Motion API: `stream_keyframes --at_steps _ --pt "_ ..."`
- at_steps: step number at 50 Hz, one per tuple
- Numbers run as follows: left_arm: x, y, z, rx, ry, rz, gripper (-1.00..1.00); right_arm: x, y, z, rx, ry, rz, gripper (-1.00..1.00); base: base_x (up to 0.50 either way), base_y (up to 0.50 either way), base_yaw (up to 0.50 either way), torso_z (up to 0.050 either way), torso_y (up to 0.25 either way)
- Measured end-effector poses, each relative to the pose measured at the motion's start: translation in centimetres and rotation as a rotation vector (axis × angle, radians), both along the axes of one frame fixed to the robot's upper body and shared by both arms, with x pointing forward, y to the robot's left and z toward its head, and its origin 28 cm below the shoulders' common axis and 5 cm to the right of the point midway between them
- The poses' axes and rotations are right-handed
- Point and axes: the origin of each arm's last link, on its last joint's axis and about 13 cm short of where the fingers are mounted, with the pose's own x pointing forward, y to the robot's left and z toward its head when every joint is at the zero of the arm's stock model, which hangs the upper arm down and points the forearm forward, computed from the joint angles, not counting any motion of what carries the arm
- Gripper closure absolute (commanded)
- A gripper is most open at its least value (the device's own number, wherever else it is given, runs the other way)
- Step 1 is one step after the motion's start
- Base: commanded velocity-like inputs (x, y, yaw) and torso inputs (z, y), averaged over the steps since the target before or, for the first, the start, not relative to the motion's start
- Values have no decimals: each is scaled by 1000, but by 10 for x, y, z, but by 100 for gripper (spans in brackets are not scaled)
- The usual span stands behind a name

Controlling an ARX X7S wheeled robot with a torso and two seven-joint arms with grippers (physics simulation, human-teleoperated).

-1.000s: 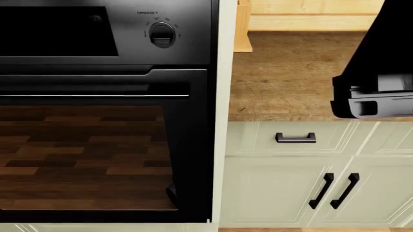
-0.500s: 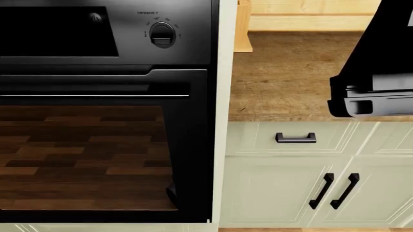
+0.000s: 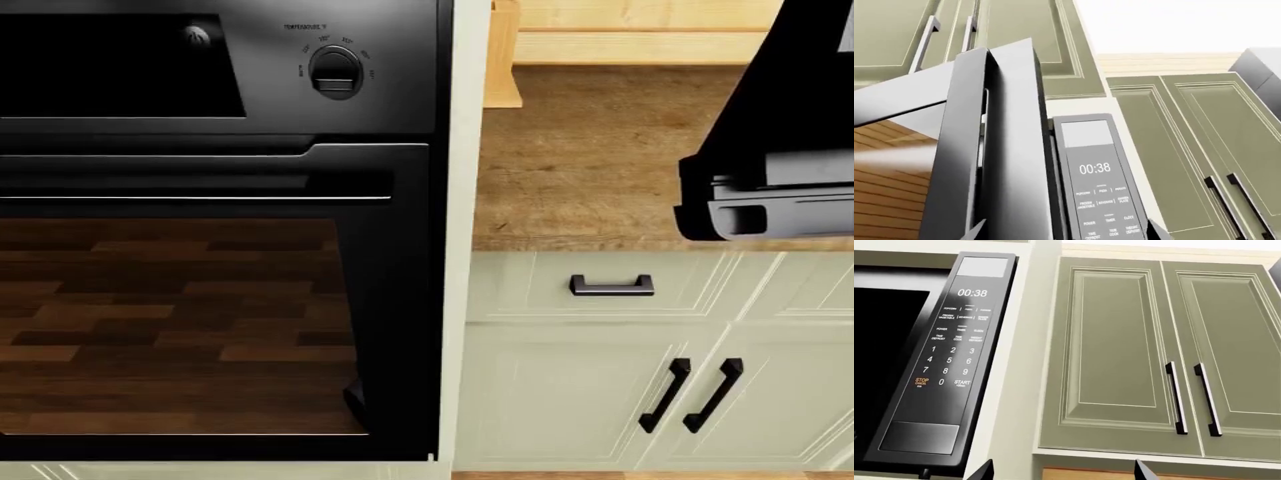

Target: Open the microwave door

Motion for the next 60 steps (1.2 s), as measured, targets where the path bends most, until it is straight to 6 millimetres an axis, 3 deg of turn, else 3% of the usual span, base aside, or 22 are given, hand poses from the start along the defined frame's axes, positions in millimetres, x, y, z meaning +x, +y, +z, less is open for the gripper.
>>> stream_keyframes --at_steps 25,39,60 --pt "-3 -35 -6 183 28 -115 -100 -1 -3 -3 11 1 -2 -100 0 0 0 0 0" --pt "16 -56 -9 256 152 -153 -100 -2 -5 -6 22 3 -4 -100 0 0 0 0 0" --pt "56 -77 -8 214 330 -183 -100 -2 -7 -5 27 2 -10 -100 0 0 0 0 0"
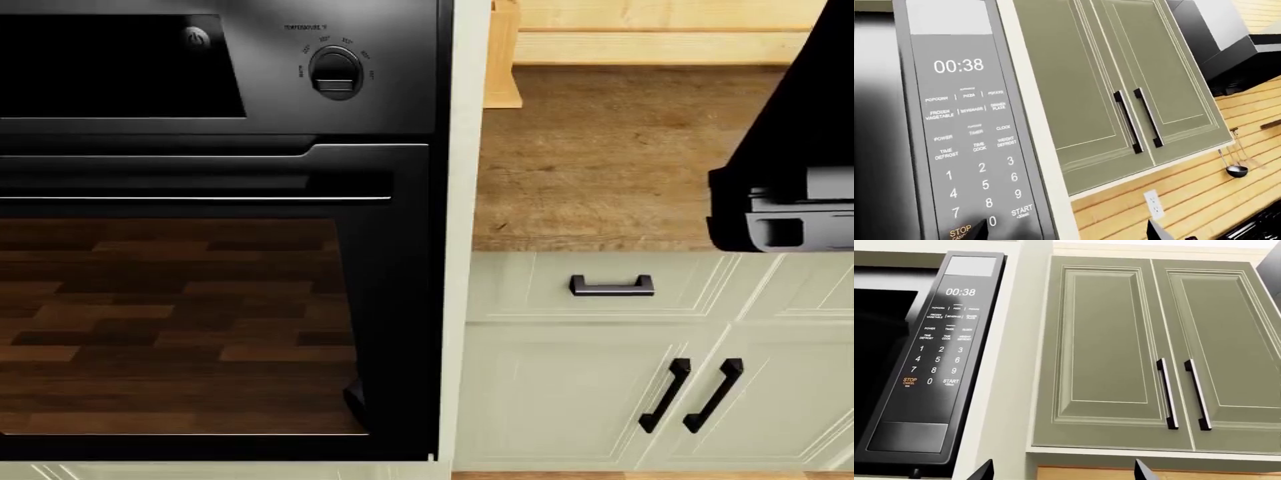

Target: Open the microwave door

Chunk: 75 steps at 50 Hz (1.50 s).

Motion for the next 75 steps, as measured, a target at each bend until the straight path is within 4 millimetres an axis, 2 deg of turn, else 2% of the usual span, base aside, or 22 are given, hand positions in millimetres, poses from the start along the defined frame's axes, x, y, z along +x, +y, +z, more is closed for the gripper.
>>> stream_keyframes --at_steps 23,37,51,75 --pt "35 -4 -1 -102 114 11 -100 0 -1 -1 1 1 -3 -100 0 0 0 0 0" --pt "44 3 -7 -177 128 20 -100 0 0 0 -1 1 -3 -100 0 0 0 0 0" --pt "37 11 -13 -233 106 20 -100 1 0 1 -3 2 -2 -100 0 0 0 0 0" --pt "5 24 -22 -280 10 25 -100 1 1 0 -2 2 3 -100 0 0 0 0 0"
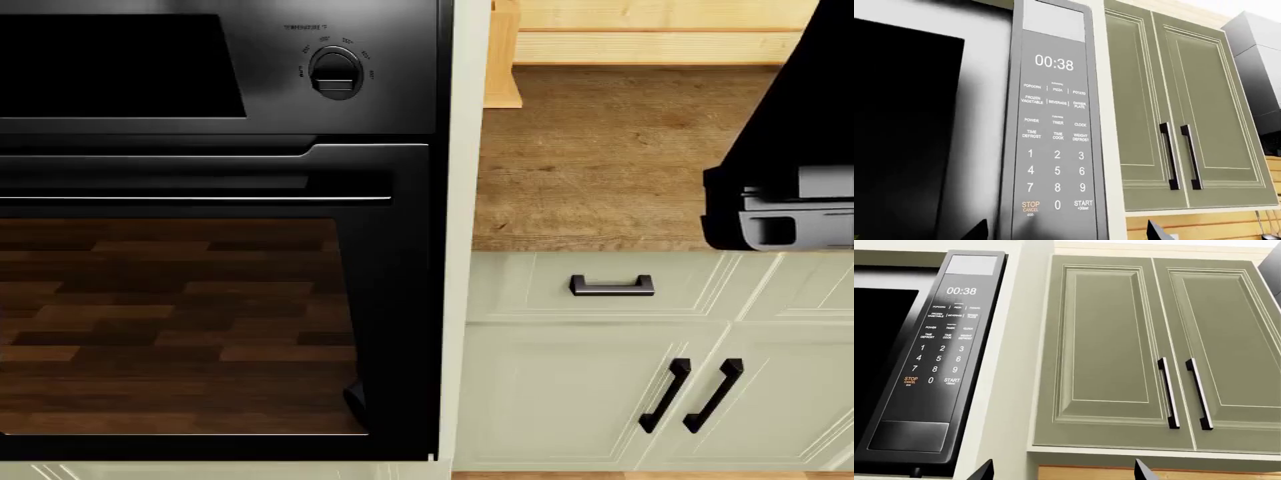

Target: Open the microwave door

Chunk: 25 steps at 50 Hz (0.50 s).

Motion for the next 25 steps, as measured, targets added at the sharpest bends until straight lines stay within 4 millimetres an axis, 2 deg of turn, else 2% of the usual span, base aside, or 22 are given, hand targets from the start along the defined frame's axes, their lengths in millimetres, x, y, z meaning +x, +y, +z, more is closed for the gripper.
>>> stream_keyframes --at_steps 15,20,25 --pt "-30 3 -2 -14 -84 -8 -100 0 0 -1 2 1 1 -100 0 0 0 0 0" --pt "-32 1 -4 -20 -100 -12 -100 0 0 -1 1 1 1 -100 0 0 0 0 0" --pt "-25 -4 -8 -29 -101 -23 -100 -1 -1 0 0 1 0 -100 0 0 0 0 0"
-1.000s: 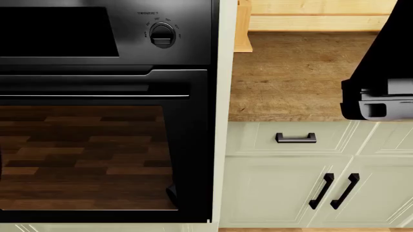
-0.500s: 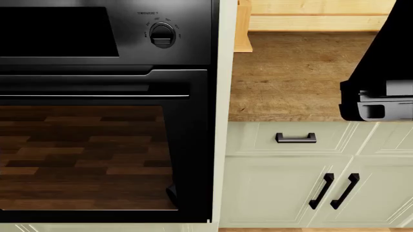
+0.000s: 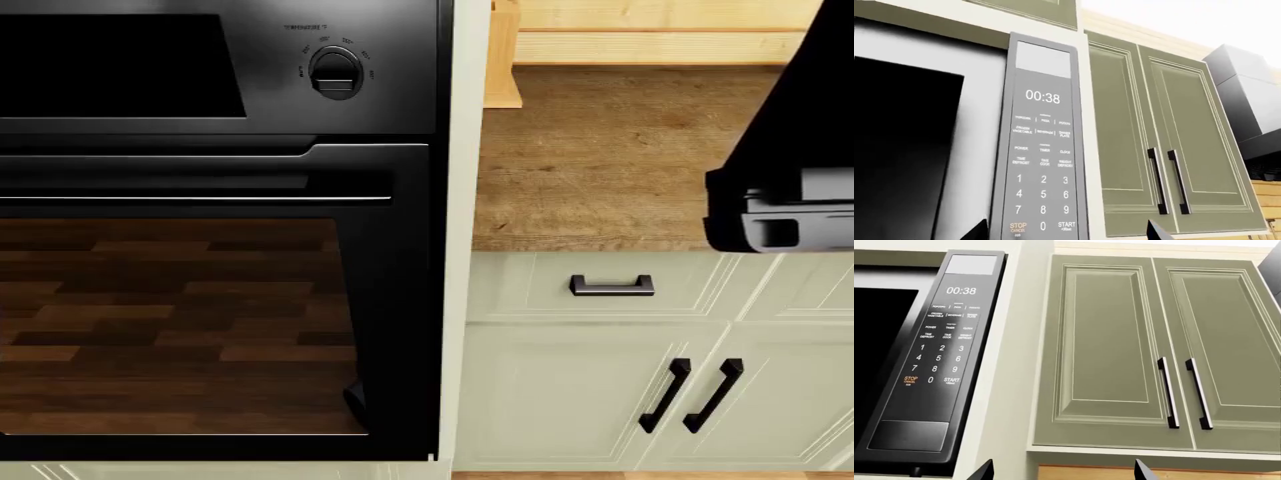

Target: Open the microwave door

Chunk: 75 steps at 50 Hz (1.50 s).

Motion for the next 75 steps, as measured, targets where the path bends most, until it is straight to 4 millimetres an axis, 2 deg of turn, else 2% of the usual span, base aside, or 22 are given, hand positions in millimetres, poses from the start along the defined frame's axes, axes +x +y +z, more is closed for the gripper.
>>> stream_keyframes --at_steps 25,40,54,75 --pt "63 -40 -11 -104 70 -96 -100 -1 -4 2 -3 1 -16 -100 0 0 0 0 0" --pt "98 -53 -5 -215 40 38 -100 -1 -5 0 0 4 -16 -100 0 0 0 0 0" --pt "102 -51 8 -340 -29 304 -100 0 -5 -1 3 4 -12 -100 0 0 0 0 0" --pt "95 -32 30 -499 -150 674 -100 1 -3 -2 -1 9 -1 -100 0 0 0 0 0"
